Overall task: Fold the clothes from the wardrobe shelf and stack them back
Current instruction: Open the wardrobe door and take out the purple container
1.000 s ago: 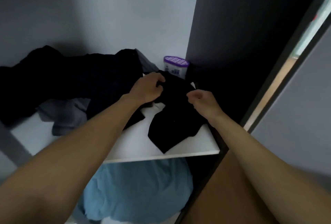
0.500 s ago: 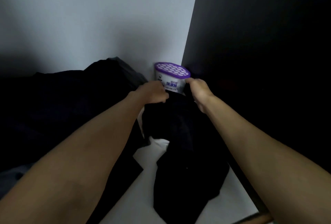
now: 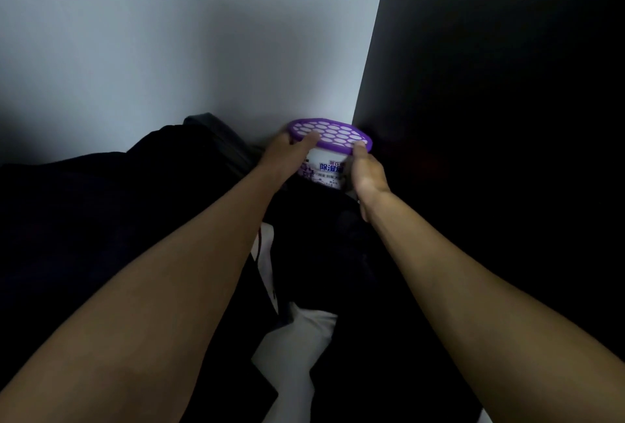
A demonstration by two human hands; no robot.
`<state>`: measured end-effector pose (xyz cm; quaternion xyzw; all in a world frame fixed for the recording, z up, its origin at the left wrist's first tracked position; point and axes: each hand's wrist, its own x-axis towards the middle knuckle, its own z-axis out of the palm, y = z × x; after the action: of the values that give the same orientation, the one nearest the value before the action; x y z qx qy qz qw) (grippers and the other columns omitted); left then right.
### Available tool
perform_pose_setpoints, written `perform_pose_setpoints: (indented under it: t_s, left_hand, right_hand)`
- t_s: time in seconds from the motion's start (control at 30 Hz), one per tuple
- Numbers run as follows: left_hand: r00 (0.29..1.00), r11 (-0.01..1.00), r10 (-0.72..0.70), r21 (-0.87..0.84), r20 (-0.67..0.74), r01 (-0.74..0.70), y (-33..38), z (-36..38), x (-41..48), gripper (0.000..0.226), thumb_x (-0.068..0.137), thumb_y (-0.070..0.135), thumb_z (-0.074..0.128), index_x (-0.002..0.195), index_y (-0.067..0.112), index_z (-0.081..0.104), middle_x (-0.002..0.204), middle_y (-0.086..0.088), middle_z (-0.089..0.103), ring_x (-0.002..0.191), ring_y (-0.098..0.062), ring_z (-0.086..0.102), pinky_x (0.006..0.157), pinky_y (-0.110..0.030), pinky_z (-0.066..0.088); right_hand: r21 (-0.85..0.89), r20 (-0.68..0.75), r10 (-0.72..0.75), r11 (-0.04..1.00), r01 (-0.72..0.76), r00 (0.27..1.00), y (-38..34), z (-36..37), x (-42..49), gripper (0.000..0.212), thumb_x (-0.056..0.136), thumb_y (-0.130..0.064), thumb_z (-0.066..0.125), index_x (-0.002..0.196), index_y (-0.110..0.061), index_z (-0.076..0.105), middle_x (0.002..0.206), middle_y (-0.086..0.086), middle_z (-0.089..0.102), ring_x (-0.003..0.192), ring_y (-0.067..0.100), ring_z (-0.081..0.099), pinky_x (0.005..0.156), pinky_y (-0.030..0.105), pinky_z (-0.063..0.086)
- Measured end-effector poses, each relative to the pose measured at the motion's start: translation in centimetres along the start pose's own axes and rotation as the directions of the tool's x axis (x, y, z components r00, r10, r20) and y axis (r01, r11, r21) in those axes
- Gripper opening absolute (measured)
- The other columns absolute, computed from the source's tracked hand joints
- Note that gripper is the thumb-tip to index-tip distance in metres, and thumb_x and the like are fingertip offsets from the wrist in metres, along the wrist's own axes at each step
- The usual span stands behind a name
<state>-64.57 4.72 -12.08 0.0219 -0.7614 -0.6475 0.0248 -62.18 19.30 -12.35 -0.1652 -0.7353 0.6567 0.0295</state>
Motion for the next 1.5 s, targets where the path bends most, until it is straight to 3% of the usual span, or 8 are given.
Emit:
perform_pose_setpoints:
  t_s: [0.17, 0.3, 0.47, 0.7, 0.93, 1.17, 1.37, 1.5]
  left_hand:
    - [1.0, 0.999, 0.015, -0.036, -0.006, -0.015, 0.5, 0.0, -0.5, 0.041, 0.095, 0.04, 0.064, 0.128, 0.014, 0.062, 0.117, -0.007, 0.072, 0.101, -0.02, 0.07, 0.094, -0.042, 0.057]
    - [0.999, 0.993, 0.016, -0.116, -0.042, -0.021, 2.5, 0.2, -1.9, 0.043, 0.094, 0.043, 0.064, 0.129, 0.017, 0.06, 0.116, -0.005, 0.072, 0.095, -0.017, 0.071, 0.084, -0.037, 0.06]
    - [0.997, 0.961, 0.049, -0.27, -0.057, -0.062, 6.0, -0.1, -4.9, 0.019, 0.095, 0.04, 0.065, 0.108, 0.027, 0.062, 0.079, 0.011, 0.076, 0.062, -0.002, 0.071, 0.044, -0.019, 0.051]
    - [0.997, 0.951, 0.047, -0.303, -0.059, -0.063, 11.7, -1.9, -12.4, 0.035, 0.09, 0.04, 0.071, 0.119, 0.023, 0.062, 0.089, 0.001, 0.077, 0.072, -0.014, 0.074, 0.058, -0.033, 0.059]
    - [0.993, 0.934, -0.116, -0.345, -0.035, 0.097, 13.6, -3.2, -20.9, 0.034, 0.086, 0.054, 0.064, 0.105, 0.026, 0.068, 0.086, 0.002, 0.075, 0.094, -0.024, 0.068, 0.083, -0.052, 0.058]
    - [0.989, 0.916, -0.151, -0.377, -0.007, 0.137, 12.0, -2.9, -30.0, 0.019, 0.086, 0.044, 0.064, 0.096, 0.028, 0.067, 0.072, 0.005, 0.076, 0.09, -0.021, 0.067, 0.06, -0.044, 0.059]
    - [0.983, 0.909, -0.15, -0.405, -0.109, 0.094, 9.4, -0.8, -37.6, 0.025, 0.086, 0.045, 0.061, 0.099, 0.025, 0.067, 0.091, 0.001, 0.072, 0.097, -0.022, 0.066, 0.068, -0.045, 0.059]
    - [0.958, 0.849, -0.243, -0.512, -0.153, 0.133, 7.6, 2.3, -43.7, 0.021, 0.088, 0.04, 0.056, 0.089, 0.021, 0.066, 0.066, 0.0, 0.073, 0.071, -0.022, 0.072, 0.057, -0.04, 0.059]
  right_hand:
    - [0.079, 0.056, 0.015, 0.997, -0.02, 0.998, 0.1, -0.5, -0.3, 0.04, 0.106, -0.047, 0.033, 0.091, -0.02, 0.058, 0.074, 0.001, 0.059, 0.043, 0.005, 0.056, 0.036, 0.014, 0.039]
    - [0.207, 0.026, -0.045, 0.978, 0.039, 0.999, -1.4, -0.5, -1.7, 0.035, 0.108, -0.042, 0.031, 0.115, -0.019, 0.057, 0.072, -0.003, 0.056, 0.057, 0.009, 0.056, 0.05, 0.022, 0.046]
    - [0.366, 0.079, -0.054, 0.93, 0.021, 0.995, -4.4, -1.4, -5.2, 0.038, 0.105, -0.052, 0.029, 0.121, -0.029, 0.054, 0.081, 0.001, 0.067, 0.058, 0.013, 0.062, 0.048, 0.02, 0.048]
    - [0.421, 0.145, -0.053, 0.907, -0.014, 0.988, -7.7, -3.9, -11.5, 0.052, 0.099, -0.058, 0.038, 0.131, -0.023, 0.058, 0.116, 0.012, 0.073, 0.107, 0.032, 0.069, 0.099, 0.053, 0.051]
    - [0.423, 0.258, -0.078, 0.905, -0.04, 0.963, -8.2, -8.1, -18.6, 0.043, 0.095, -0.054, 0.051, 0.116, -0.02, 0.067, 0.102, 0.007, 0.074, 0.094, 0.027, 0.071, 0.068, 0.042, 0.061]
    - [0.396, 0.359, -0.026, 0.909, -0.128, 0.933, -5.0, -12.2, -25.2, 0.035, 0.092, -0.051, 0.053, 0.103, -0.022, 0.067, 0.107, 0.006, 0.071, 0.102, 0.027, 0.066, 0.088, 0.054, 0.054]
    - [0.395, 0.476, -0.05, 0.904, -0.163, 0.878, -1.0, -16.2, -30.6, 0.021, 0.084, -0.038, 0.059, 0.09, -0.022, 0.071, 0.084, 0.002, 0.076, 0.096, 0.027, 0.069, 0.075, 0.053, 0.058]
    - [0.367, 0.536, -0.063, 0.916, -0.164, 0.842, 2.0, -19.1, -33.7, 0.016, 0.086, -0.036, 0.059, 0.089, -0.025, 0.07, 0.081, -0.004, 0.075, 0.087, 0.02, 0.069, 0.071, 0.044, 0.059]
